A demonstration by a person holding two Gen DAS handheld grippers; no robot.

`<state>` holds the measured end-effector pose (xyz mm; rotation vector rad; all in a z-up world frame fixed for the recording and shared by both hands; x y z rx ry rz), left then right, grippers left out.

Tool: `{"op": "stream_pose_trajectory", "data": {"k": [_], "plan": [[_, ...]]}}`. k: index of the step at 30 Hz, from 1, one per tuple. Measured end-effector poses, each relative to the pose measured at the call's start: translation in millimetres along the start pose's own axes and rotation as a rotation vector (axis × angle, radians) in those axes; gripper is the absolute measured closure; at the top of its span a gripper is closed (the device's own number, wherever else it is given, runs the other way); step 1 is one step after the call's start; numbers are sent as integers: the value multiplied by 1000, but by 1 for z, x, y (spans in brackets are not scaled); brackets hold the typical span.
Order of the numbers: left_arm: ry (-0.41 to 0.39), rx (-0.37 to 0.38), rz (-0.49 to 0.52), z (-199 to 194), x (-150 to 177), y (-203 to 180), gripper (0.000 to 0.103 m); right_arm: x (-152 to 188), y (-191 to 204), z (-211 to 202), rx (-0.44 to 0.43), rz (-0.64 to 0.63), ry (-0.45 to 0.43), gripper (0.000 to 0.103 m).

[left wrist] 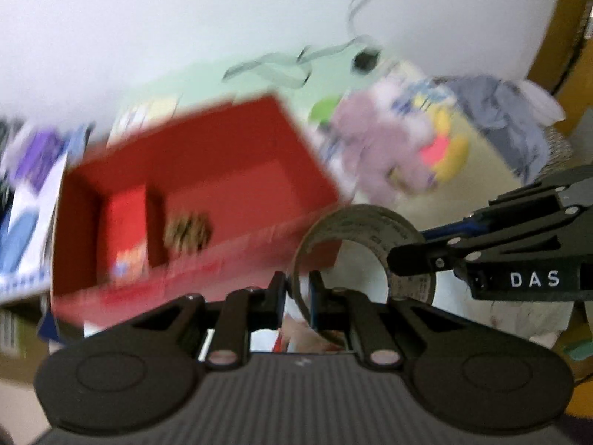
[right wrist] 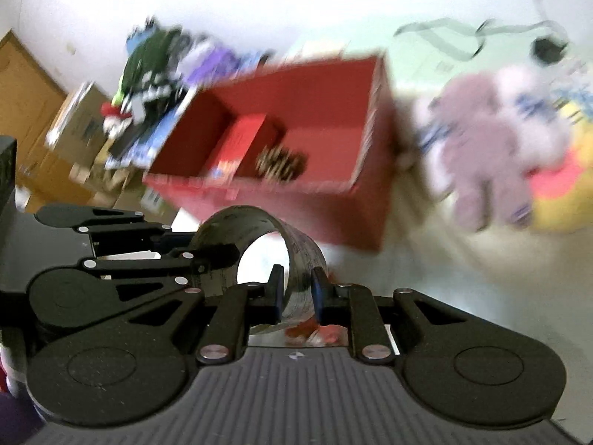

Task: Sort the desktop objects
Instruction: 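Carry the tin into the red box with the right gripper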

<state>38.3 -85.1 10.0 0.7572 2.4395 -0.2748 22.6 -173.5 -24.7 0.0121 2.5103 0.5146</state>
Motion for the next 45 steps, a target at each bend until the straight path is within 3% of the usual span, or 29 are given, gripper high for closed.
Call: {"op": "stream_pose_trajectory", "data": {"k": [6, 12, 17, 25, 29, 33, 40, 45], "plan": [[-154, 13, 73, -11, -61, 3, 96, -46, -9, -39, 88, -26, -177, 86], [-191, 30, 20, 22, -99, 57, 96, -91, -7, 2, 141, -48, -246, 87], [-96, 20, -16, 70, -101, 98, 96, -110, -2, 66, 182, -70, -181, 88], [68, -9, -46, 141, -88, 139, 93, -128, 1, 133, 279, -110, -89, 93], [107, -12, -73, 157, -85, 154, 92, -134, -8, 162, 273, -75, -31, 95], [134, -42, -92, 171, -84, 167, 84, -139, -11, 179, 263, -59, -11, 95], [175, -62, -154, 180, -81, 185, 82, -139, -6, 197, 220, -69, 55, 95], [208, -85, -143, 177, -75, 188, 83, -133, 3, 204, 171, -103, 107, 94]]}}
Point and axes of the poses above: each gripper's, at about its wrist camera, not at the fingertips, and z roughly the way its jaws point, y to its left, x to its underside, the point moved 7 cm from there along z, roughly the way its jaws point, and after that the axes turned 2 degrees about -z, right-handed, at the moved point
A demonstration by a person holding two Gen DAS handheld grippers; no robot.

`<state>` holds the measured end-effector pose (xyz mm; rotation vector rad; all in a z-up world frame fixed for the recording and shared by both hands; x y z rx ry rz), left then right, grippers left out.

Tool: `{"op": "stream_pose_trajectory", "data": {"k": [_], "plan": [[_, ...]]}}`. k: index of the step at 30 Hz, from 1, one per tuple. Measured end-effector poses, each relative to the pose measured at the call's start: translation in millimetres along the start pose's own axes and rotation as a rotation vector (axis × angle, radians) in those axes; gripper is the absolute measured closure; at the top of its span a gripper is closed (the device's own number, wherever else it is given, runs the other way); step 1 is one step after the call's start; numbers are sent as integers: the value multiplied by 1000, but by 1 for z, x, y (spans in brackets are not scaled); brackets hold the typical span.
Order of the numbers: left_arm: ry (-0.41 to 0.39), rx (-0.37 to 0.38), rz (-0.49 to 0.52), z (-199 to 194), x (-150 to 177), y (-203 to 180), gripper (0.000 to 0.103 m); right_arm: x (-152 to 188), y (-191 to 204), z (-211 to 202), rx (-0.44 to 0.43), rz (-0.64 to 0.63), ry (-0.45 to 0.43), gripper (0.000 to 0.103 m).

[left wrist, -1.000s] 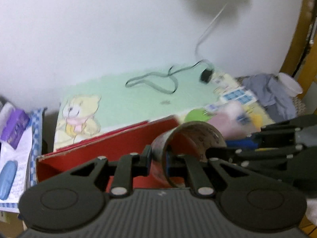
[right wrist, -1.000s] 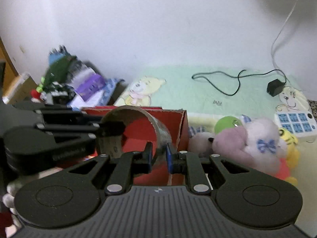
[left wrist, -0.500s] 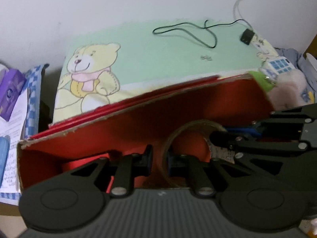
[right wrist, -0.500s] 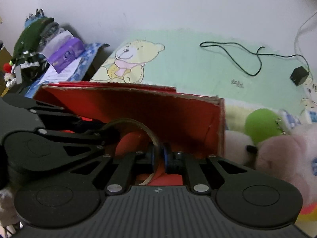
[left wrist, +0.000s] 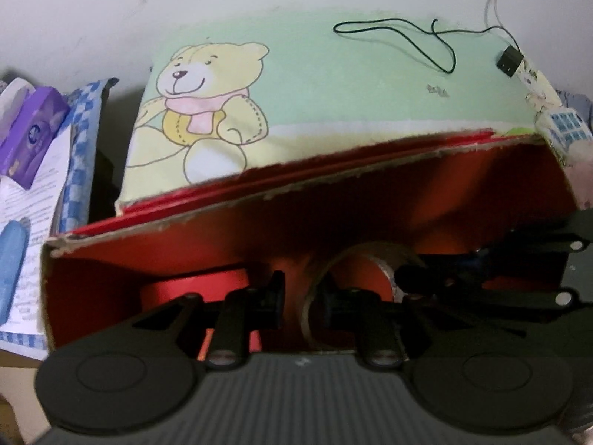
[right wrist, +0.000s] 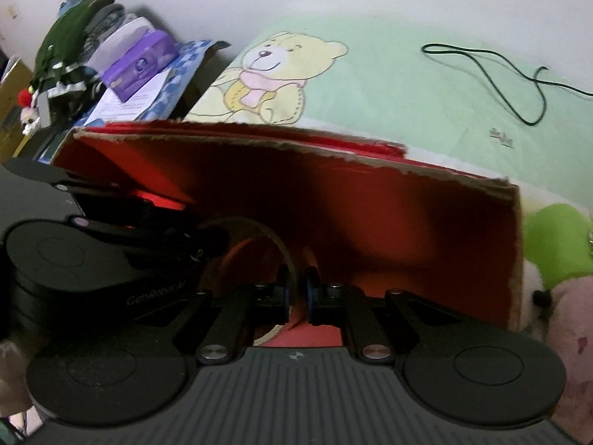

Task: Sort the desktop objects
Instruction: 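Carry the tin into the red box with the right gripper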

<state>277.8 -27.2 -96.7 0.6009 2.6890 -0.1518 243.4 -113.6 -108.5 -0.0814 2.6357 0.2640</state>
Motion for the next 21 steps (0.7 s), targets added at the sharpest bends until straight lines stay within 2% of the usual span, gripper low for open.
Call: {"op": "stream_pose_trajectory", "data": {"k": [5, 11, 16, 18, 21], "plan": [[21, -14, 19, -8, 7, 2, 81, 2, 9, 5, -71, -42, 47, 94], [30, -32, -14, -9, 9, 12, 79, -2, 16, 11, -83, -66, 46, 93], [22, -77, -23, -8, 9, 15, 80, -4, 15, 18, -139, -10, 46, 90], [14, -94, -21, -9, 9, 15, 78, -5, 12, 20, -176, 30, 39, 90], [4, -109, -26, -9, 8, 17, 73, -5, 12, 19, -182, 46, 26, 89]]}}
Point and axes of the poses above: each gripper's, at about its wrist camera, not at the fingertips, and z roughly the way its jaws point, y to its left, x to its underside, the point moved 7 cm from there along z, roughly the way its jaws point, and after that the axes turned 2 degrees about -z, right-handed, at the moved point
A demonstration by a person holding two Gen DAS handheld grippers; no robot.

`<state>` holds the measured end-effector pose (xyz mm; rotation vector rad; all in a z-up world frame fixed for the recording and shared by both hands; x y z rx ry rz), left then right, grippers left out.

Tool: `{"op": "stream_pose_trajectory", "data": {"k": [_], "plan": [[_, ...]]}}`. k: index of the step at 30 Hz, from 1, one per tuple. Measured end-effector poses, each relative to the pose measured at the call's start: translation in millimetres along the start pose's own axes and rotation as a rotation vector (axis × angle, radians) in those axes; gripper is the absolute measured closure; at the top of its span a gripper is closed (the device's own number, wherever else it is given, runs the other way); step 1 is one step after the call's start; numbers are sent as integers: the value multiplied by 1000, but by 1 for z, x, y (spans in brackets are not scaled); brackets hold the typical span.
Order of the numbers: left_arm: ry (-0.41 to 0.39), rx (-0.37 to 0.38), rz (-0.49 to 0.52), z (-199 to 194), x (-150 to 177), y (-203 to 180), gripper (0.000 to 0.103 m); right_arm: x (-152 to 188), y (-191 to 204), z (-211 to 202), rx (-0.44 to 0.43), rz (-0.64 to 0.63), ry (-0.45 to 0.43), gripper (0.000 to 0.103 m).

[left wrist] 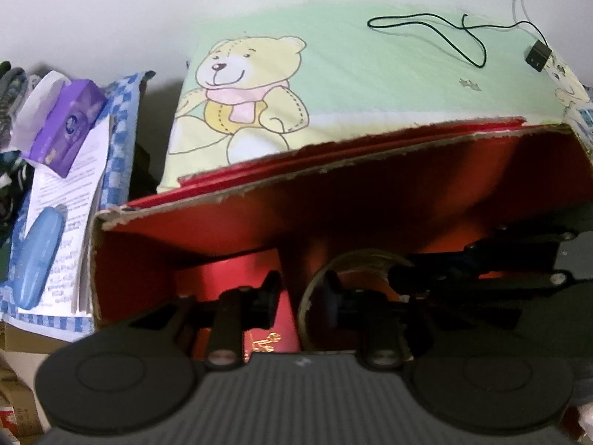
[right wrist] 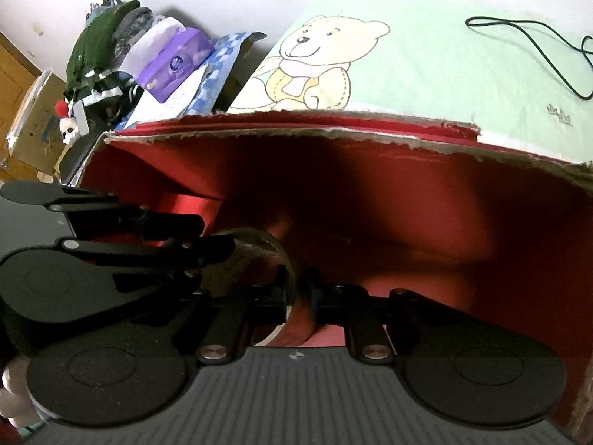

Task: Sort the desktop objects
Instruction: 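Carry the tin into the red box with the right gripper, then lower the patterned tin into the red box and open the right gripper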

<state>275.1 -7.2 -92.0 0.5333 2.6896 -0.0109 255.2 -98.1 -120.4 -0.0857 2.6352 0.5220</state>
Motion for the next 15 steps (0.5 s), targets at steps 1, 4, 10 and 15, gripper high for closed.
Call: {"op": "stream_pose_trajectory", "data": {"k": [1, 4, 10, 15], "plan": [[-2, -4, -3, 0, 0, 0, 72, -1, 2, 0, 2, -3, -4, 89], [-11, -12, -2, -1, 0, 0, 72, 0, 0, -1, -5, 10, -9, 88], [-35, -32, -1, -3, -1, 2, 69, -2, -5, 0, 0, 39, -12, 81], [-37, -33, -20, -1, -2, 6, 65, -1, -6, -1, -12, 49, -21, 81]]}}
Point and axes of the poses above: each gripper's, at about its wrist camera, not at the fingertips, and z roughly the way its jaws point, y to its left, x to its underside, the point moved 7 cm from there along z, roughly the way its jaws point, and after that the axes turned 2 degrees about -z, right-handed, at the moved point
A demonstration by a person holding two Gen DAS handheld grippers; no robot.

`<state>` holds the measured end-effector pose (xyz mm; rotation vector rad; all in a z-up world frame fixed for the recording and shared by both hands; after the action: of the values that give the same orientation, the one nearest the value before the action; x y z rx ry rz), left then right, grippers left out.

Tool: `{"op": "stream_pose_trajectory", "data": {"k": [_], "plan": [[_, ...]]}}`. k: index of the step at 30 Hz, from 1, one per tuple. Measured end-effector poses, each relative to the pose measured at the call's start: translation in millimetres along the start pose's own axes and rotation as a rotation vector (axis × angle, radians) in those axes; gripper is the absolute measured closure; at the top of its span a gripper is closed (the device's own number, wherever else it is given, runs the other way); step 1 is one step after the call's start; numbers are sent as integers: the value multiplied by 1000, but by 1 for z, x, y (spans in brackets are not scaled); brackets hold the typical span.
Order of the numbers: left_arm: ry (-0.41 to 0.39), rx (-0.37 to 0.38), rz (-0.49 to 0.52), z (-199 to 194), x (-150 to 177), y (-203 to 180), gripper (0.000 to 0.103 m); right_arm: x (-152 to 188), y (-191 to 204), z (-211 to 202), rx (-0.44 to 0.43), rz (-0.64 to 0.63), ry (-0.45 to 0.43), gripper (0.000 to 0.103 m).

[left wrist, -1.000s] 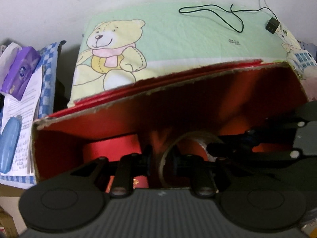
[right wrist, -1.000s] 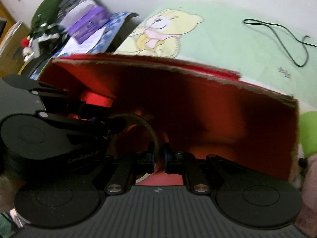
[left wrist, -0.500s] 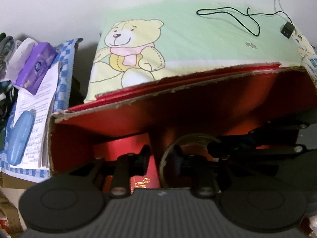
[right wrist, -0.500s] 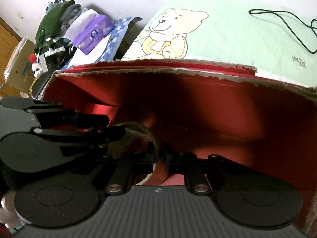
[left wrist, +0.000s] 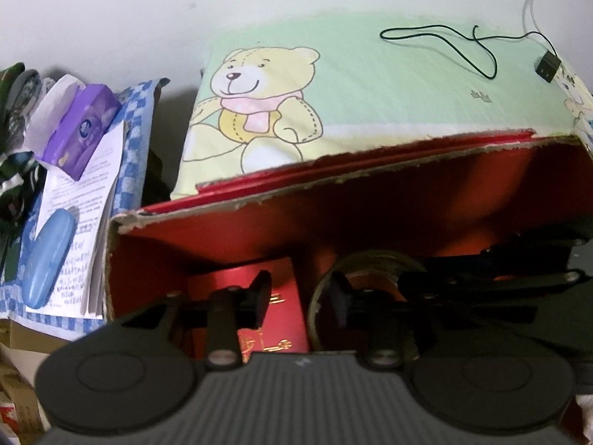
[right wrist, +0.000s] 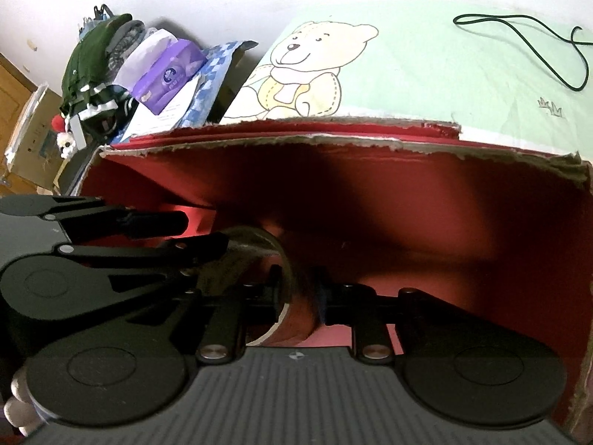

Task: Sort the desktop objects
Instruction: 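Lower the patterned tin into the red box and open the right gripper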

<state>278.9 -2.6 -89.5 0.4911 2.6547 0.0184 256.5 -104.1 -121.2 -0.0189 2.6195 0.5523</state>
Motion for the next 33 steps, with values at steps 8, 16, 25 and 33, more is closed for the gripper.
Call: {"op": "stream_pose_trajectory", "data": {"k": [8, 16, 25, 33], "plan": [[-13, -21, -4, 0, -1, 1, 61, -1, -5, 2, -28, 47, 18, 77], [-31, -47, 26, -1, 0, -1, 51, 2, -7, -11, -15, 64, 11, 76], [-84, -37, 25, -11, -2, -1, 51, 16, -14, -62, -14, 138, -153, 76], [-277, -17, 10, -86, 13, -4, 52, 54, -11, -128, -6, 91, -388, 76]]}}
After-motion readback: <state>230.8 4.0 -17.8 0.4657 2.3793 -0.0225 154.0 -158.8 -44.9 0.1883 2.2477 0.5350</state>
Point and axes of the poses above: each gripper's, at about its wrist camera, not at the fingertips, and z roughly the way its jaws point, y to its left, x to its underside, the point moved 7 cm from there along z, roughly the way its jaws point, and after that the axes turned 2 degrees about -z, right-handed, at the moved point
